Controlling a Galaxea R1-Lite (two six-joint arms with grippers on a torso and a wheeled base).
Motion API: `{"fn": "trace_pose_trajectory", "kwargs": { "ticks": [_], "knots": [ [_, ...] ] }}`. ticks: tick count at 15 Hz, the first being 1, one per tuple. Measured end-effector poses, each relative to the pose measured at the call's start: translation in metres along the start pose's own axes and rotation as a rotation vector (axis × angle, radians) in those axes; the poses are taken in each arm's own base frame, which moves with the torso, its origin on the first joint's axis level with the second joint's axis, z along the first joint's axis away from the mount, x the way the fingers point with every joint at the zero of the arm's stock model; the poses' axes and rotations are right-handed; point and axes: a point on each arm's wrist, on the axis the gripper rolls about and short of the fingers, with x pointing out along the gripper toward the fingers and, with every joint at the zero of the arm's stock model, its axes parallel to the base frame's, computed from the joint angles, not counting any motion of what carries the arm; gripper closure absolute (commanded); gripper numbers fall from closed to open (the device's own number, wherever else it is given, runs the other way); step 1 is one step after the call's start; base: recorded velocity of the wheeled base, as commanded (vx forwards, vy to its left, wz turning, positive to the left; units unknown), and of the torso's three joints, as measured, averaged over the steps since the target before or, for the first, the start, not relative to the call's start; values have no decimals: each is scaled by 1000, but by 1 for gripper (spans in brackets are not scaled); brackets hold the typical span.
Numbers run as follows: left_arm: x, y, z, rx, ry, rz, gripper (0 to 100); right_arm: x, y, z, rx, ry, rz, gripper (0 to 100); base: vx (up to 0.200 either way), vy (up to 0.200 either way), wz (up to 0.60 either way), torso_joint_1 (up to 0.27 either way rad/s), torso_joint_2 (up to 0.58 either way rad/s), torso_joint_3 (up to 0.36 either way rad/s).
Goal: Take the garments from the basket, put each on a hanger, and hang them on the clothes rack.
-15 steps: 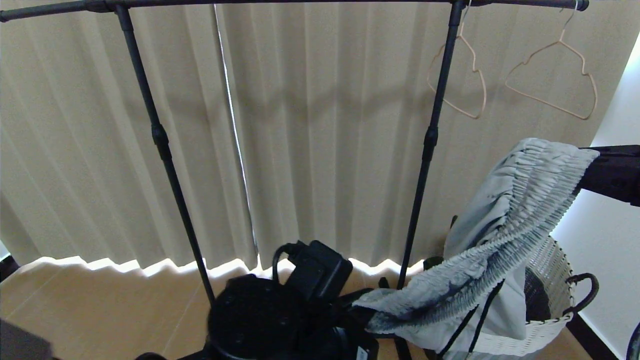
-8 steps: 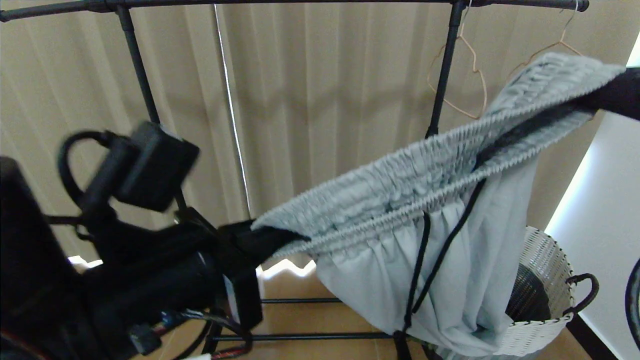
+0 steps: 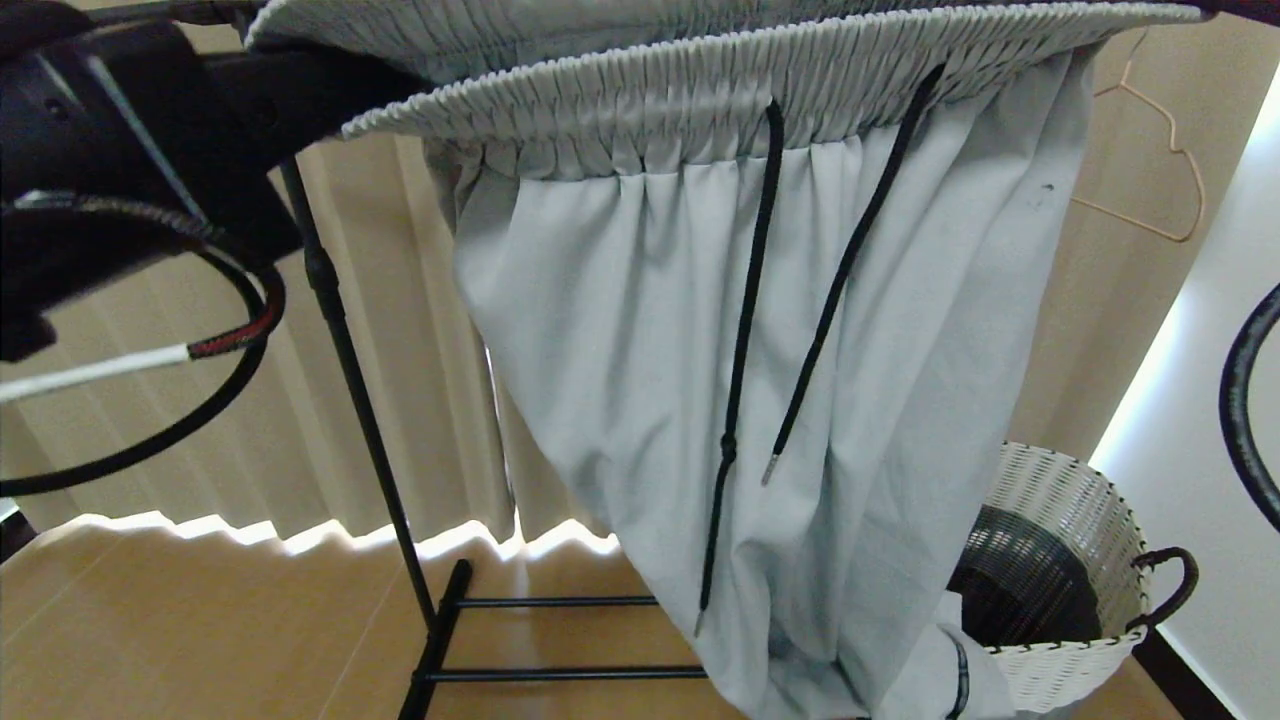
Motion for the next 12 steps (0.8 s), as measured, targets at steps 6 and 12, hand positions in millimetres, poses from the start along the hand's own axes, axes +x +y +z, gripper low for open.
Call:
{"fn": "trace_pose_trajectory", "kwargs": {
  "ticks": [6, 12],
  "knots": [
    [31, 1, 5, 11, 97, 8, 100, 4, -12, -18, -2, 67, -63, 100, 0, 0, 0, 0, 0, 0],
    [34, -3, -51, 26, 321, 3, 100, 10, -20, -84, 1, 182, -110, 100, 0, 0, 0, 0, 0, 0]
  ]
}}
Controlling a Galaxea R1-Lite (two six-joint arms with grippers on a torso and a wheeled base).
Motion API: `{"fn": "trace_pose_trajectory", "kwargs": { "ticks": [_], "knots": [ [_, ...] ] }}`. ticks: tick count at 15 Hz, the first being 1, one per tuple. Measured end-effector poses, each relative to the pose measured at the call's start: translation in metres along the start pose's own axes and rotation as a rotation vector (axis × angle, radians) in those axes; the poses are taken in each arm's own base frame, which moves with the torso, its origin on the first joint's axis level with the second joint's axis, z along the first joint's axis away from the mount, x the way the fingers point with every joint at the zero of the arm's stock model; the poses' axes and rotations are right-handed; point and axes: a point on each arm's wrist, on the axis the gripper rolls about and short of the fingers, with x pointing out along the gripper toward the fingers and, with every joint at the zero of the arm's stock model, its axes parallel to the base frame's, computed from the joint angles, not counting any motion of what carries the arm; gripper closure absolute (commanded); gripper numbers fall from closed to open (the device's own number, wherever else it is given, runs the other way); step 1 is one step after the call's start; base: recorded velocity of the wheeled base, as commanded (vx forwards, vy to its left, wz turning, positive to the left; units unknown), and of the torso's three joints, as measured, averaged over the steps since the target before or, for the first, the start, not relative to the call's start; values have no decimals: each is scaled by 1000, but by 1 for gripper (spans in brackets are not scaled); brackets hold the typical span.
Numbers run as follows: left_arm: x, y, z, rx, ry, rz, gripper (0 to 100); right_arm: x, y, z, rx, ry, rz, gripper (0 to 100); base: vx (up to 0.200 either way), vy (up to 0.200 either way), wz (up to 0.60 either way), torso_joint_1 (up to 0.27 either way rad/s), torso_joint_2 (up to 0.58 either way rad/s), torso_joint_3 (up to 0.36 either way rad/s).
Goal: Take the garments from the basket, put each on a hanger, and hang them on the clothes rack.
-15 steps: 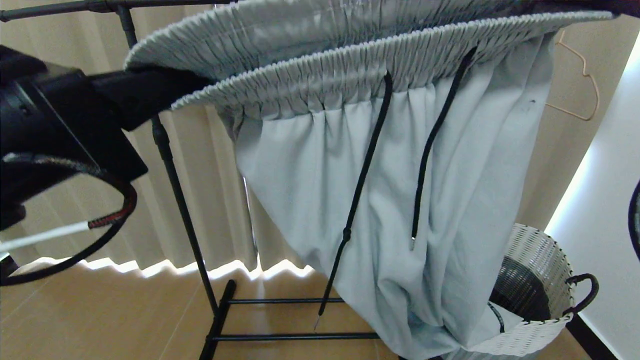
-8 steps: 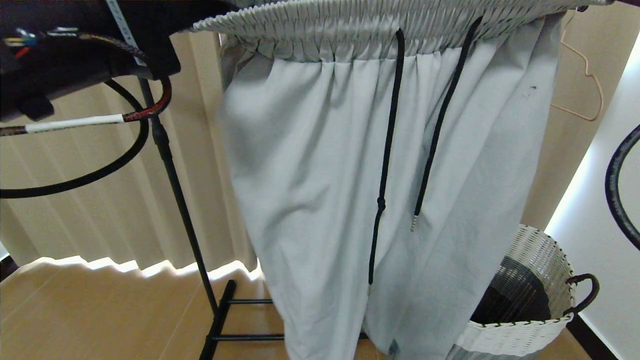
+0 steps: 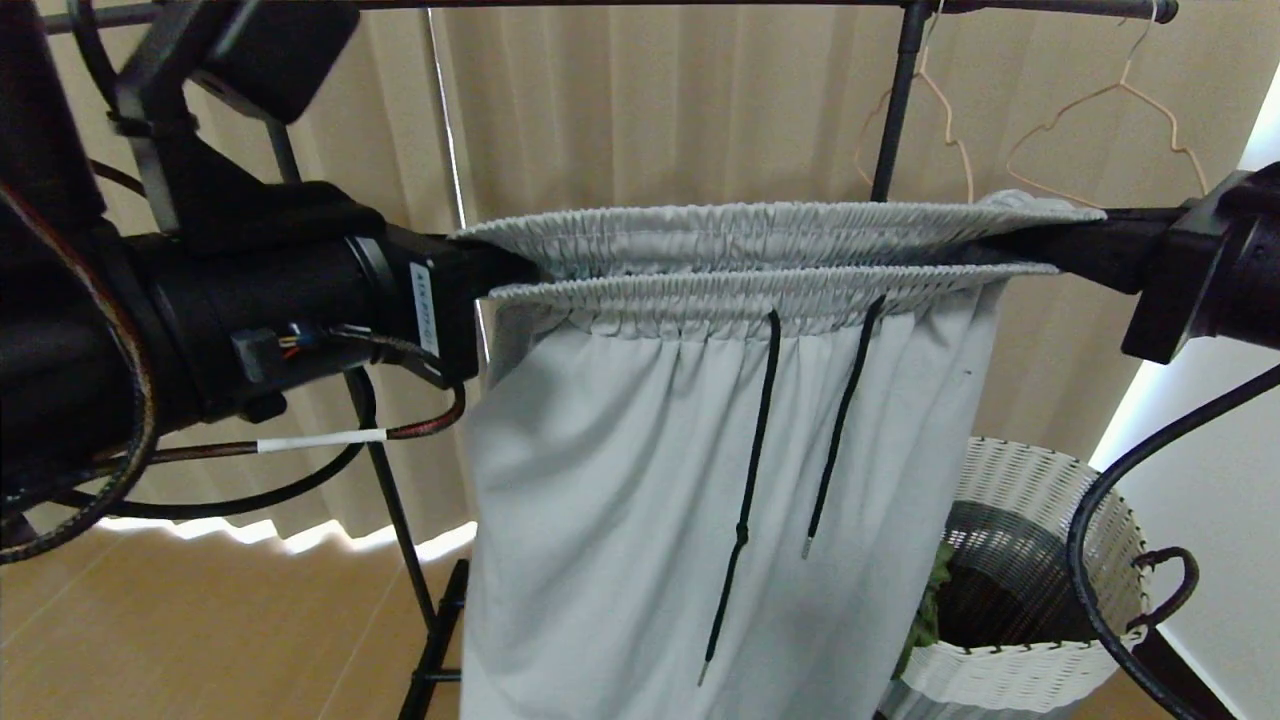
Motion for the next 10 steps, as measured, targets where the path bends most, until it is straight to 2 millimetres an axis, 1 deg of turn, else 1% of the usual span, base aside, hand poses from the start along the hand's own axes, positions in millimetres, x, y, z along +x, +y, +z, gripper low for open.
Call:
{"fn": "trace_pose_trajectory", "kwargs": {
  "ticks": [1, 2, 4, 6, 9, 10],
  "knots": [
    [0, 0, -5, 3, 44, -1, 100, 2, -3, -5, 2, 12, -15, 100, 0, 0, 0, 0, 0, 0],
    [0, 2, -5, 2, 68, 4, 100, 3, -5, -7, 4, 20, -25, 100, 0, 0, 0, 0, 0, 0],
    [1, 9, 0, -13, 67, 27, 100, 4, -8, -8, 7, 22, -38, 100, 0, 0, 0, 0, 0, 0],
    [4, 14, 5, -19, 54, 44, 100, 7, -13, -6, 10, 18, -56, 100, 0, 0, 0, 0, 0, 0],
    [12, 16, 13, -22, 31, 50, 100, 15, -17, 1, 10, -2, -67, 100, 0, 0, 0, 0, 0, 0],
    [15, 16, 14, -22, 30, 53, 100, 18, -17, 0, 11, 1, -68, 100, 0, 0, 0, 0, 0, 0]
  ]
}}
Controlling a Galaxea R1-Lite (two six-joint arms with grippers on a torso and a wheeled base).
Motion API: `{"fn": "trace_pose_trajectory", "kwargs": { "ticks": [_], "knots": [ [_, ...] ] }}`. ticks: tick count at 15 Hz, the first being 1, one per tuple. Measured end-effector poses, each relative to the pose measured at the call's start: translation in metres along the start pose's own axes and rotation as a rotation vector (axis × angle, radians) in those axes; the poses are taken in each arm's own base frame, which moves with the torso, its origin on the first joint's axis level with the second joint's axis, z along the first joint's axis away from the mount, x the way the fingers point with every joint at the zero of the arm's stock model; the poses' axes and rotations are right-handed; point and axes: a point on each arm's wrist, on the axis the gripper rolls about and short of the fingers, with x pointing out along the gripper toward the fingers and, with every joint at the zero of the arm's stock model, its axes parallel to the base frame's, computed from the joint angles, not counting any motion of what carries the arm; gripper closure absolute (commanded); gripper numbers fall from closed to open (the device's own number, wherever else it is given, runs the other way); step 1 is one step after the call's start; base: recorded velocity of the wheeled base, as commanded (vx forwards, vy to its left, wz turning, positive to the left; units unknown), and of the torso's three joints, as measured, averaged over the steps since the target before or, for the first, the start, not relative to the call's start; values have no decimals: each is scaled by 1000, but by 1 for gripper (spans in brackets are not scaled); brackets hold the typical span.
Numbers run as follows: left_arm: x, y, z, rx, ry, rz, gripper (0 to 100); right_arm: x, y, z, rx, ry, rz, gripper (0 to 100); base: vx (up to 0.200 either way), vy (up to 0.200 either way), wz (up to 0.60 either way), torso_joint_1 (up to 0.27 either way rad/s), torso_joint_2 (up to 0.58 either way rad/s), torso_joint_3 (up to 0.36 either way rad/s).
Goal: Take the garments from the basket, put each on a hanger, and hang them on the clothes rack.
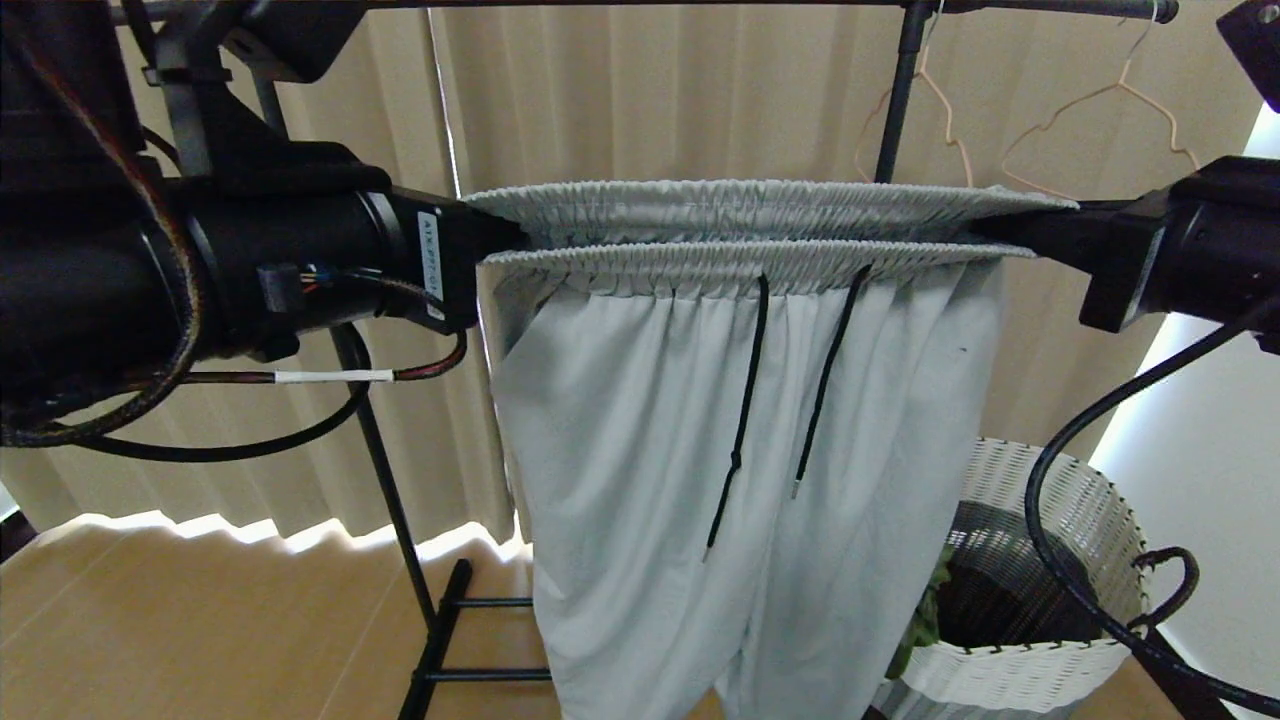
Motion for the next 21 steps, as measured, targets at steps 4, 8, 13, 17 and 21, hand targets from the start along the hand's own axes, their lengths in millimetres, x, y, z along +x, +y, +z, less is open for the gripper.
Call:
{"fn": "trace_pose_trajectory", "kwargs": {
  "ticks": [4, 8, 13, 17, 21],
  "knots": [
    [28, 5, -6, -2, 11, 28, 100, -2, -4, -12, 4, 47, -18, 100, 0, 0, 0, 0, 0, 0],
    [63, 6, 11, -8, -62, 40, 100, -41, 2, -12, 7, 107, 2, 100, 0, 0, 0, 0, 0, 0],
    [91, 4, 13, -11, -70, 44, 100, -78, 28, -7, -17, 90, 158, 100, 0, 0, 0, 0, 0, 0],
    [92, 4, 10, -27, -56, 42, 100, -84, 31, -6, -21, 74, 176, 100, 0, 0, 0, 0, 0, 0],
    [80, 5, 6, -26, -16, 41, 100, -77, 27, -5, -17, 78, 133, 100, 0, 0, 0, 0, 0, 0]
  ]
}}
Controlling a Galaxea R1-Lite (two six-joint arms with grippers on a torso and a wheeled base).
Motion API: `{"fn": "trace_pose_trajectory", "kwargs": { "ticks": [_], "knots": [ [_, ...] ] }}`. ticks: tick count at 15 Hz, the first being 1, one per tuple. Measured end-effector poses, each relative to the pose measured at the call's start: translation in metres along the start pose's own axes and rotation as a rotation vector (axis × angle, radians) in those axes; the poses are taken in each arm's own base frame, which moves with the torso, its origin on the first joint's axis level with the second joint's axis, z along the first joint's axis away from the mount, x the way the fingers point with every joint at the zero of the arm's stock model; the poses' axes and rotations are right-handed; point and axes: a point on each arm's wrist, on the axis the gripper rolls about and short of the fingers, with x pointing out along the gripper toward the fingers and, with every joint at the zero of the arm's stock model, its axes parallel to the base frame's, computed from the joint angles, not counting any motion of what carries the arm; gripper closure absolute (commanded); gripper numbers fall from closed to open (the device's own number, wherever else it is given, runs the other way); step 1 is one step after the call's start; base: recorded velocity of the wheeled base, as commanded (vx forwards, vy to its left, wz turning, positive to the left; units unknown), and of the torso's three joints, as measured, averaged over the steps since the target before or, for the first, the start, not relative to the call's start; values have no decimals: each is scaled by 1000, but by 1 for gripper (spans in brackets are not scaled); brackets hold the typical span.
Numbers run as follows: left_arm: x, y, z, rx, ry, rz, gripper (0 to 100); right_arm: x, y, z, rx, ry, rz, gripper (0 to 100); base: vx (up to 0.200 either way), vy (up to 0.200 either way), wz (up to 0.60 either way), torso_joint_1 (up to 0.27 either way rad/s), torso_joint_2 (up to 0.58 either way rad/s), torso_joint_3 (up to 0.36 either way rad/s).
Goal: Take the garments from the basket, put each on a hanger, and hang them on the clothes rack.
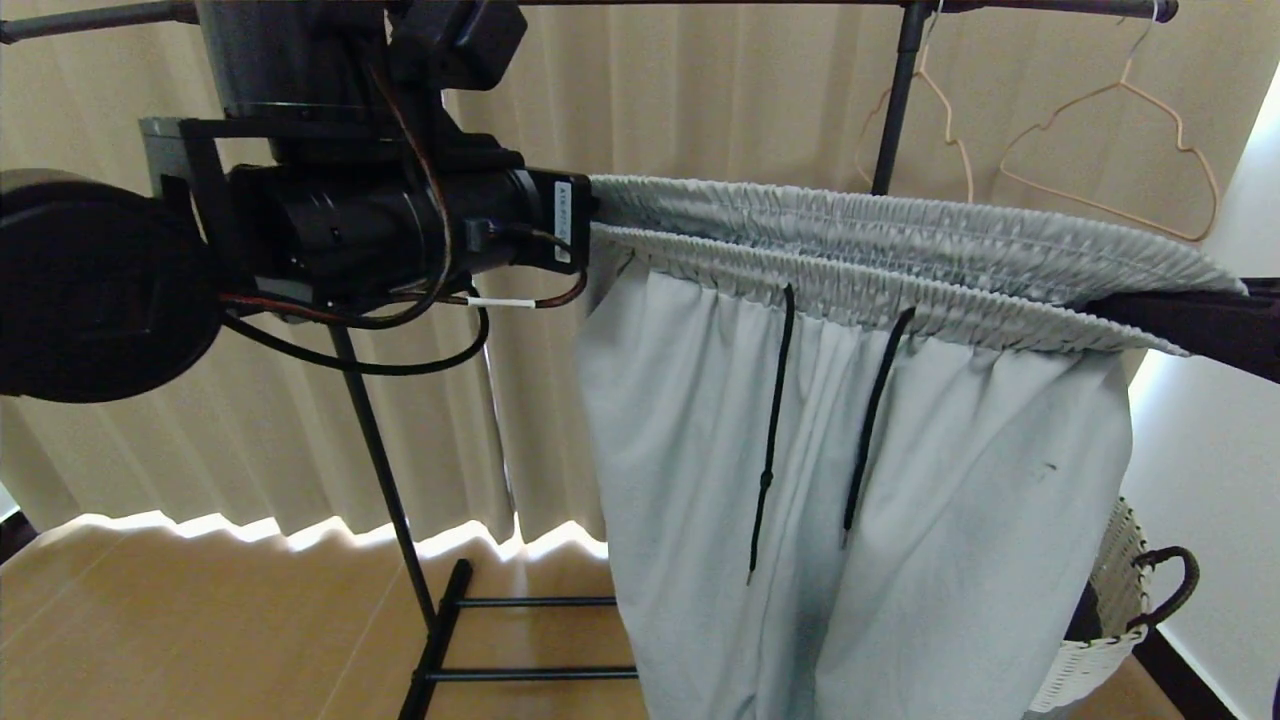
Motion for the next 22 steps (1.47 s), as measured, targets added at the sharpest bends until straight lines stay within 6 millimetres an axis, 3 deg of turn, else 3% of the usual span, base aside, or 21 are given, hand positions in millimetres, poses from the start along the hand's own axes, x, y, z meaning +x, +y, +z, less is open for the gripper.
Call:
{"fn": "trace_pose_trajectory", "kwargs": {
  "ticks": [7, 14, 18, 22],
  "knots": [
    [-79, 5, 3, -6, 114, -22, 100, 54, -34, 16, 10, -132, -144, 100, 0, 0, 0, 0, 0, 0],
    [-150, -26, -17, 105, 98, -221, 100, 102, -47, 20, 25, -162, -150, 100, 0, 0, 0, 0, 0, 0],
    [-162, -28, -15, 110, 67, -244, 100, 106, -48, 18, 27, -147, -153, 100, 0, 0, 0, 0, 0, 0],
    [-149, -21, 0, 92, 12, -176, 100, 94, -45, 21, 26, -148, -157, 100, 0, 0, 0, 0, 0, 0]
  ]
}}
